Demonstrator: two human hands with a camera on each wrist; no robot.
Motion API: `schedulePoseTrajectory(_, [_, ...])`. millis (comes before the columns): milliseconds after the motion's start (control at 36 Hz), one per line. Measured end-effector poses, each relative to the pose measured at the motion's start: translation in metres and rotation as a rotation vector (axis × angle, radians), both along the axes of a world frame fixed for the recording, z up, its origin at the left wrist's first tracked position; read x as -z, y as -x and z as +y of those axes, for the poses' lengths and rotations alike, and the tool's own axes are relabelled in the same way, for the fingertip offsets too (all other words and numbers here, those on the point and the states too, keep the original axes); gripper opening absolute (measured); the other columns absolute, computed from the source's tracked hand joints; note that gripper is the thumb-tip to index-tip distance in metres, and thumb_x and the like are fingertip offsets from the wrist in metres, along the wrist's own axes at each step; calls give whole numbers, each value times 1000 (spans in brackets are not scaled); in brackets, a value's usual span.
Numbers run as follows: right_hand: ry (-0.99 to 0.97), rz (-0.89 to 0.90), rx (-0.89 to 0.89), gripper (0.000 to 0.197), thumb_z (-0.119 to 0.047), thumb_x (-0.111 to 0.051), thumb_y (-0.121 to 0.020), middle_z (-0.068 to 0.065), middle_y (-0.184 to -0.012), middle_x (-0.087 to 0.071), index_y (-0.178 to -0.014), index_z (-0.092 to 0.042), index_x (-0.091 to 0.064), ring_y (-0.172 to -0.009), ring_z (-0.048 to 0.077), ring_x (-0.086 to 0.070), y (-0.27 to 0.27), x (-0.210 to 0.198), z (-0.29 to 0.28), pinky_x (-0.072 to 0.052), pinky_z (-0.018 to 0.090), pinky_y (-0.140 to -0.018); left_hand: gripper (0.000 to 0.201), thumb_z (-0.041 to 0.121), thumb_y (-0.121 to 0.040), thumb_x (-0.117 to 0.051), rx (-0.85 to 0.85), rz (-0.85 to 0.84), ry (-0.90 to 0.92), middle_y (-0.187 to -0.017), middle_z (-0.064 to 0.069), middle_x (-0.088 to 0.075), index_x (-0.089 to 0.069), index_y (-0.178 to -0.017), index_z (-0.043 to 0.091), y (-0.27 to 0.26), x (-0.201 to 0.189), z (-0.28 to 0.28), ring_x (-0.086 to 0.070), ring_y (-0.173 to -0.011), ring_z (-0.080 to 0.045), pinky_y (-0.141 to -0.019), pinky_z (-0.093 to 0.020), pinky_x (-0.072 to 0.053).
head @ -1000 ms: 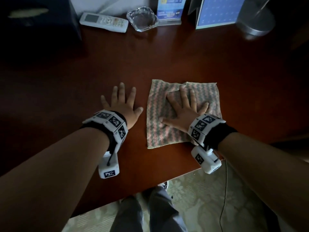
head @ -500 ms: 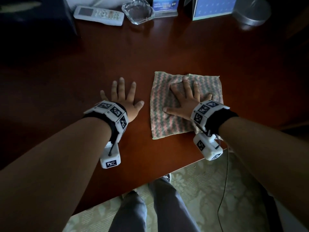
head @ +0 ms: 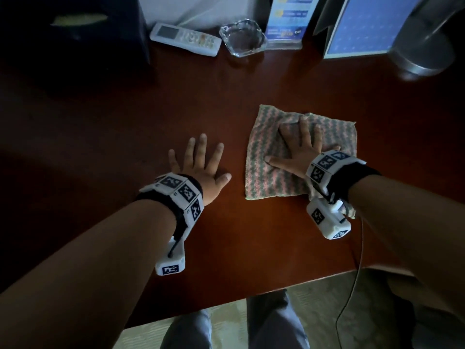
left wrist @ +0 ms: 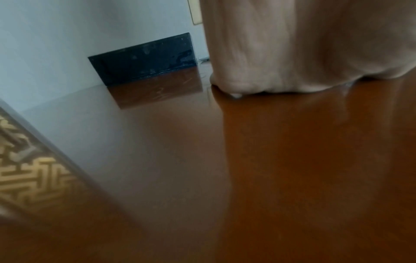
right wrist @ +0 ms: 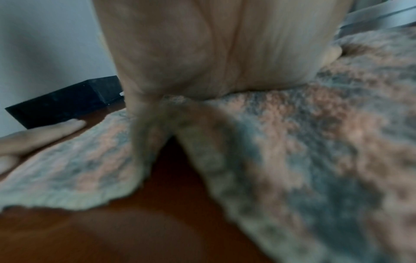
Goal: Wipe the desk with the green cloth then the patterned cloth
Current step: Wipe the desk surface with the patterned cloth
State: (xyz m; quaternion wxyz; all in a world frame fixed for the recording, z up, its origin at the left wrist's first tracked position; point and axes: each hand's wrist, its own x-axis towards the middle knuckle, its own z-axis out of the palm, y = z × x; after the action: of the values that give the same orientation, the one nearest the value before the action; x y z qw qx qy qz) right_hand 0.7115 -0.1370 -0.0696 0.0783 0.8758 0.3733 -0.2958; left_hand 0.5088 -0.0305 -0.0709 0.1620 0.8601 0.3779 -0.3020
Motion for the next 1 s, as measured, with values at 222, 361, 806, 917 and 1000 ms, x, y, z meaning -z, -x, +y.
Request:
schedulePoseTrajectory(222, [-9,-1,-72,98,-89,-37,-65,-8,-151,36,-140,-55,15,-139,35,29,-36,7,29,-2,70,-107,66,63,-93,-9,-18,22,-11,-147,2,43,29,-141,39,0,1,-1,34,-138,-22,-110,-57,13])
schedulePoseTrajectory(361, [-32,-34,-106,95,-88,-34,-67,-6,-152,34,-141,-54,16,-140,33,27,-39,6,35,1,74,-104,66,65,-92,-9,-34,23,-39,-148,3,41,28,-141,40,-1,5,-2,31,-139,-21,-112,-57,12])
schedulePoseTrajectory(806, [-29,17,-245,90,-84,-33,-73,-4,-151,36,-142,-52,15,-136,30,36,59,5,-51,14,75,-99,65,63,-94,-10,-86,40,-58,-149,4,39,24,-143,40,-5,0,-9,30,-140,-19,-112,-56,11])
schedulePoseTrajectory(917, [-41,39,-341,88,-88,-11,-61,-9,-140,49,-137,-57,21,-132,26,43,90,7,-84,21,73,-97,65,63,-93,-10,-75,39,-55,-149,4,38,25,-143,39,-4,0,-9,31,-140,-19,-113,-56,11])
schedulePoseTrajectory(1000, [-37,88,-315,82,-89,-13,-59,-16,-137,51,-129,-66,24,-130,19,44,83,7,-103,23,71,-97,65,63,-94,-11,-72,26,-40,-149,4,39,24,-143,39,-3,-2,-8,31,-139,-19,-112,-56,12])
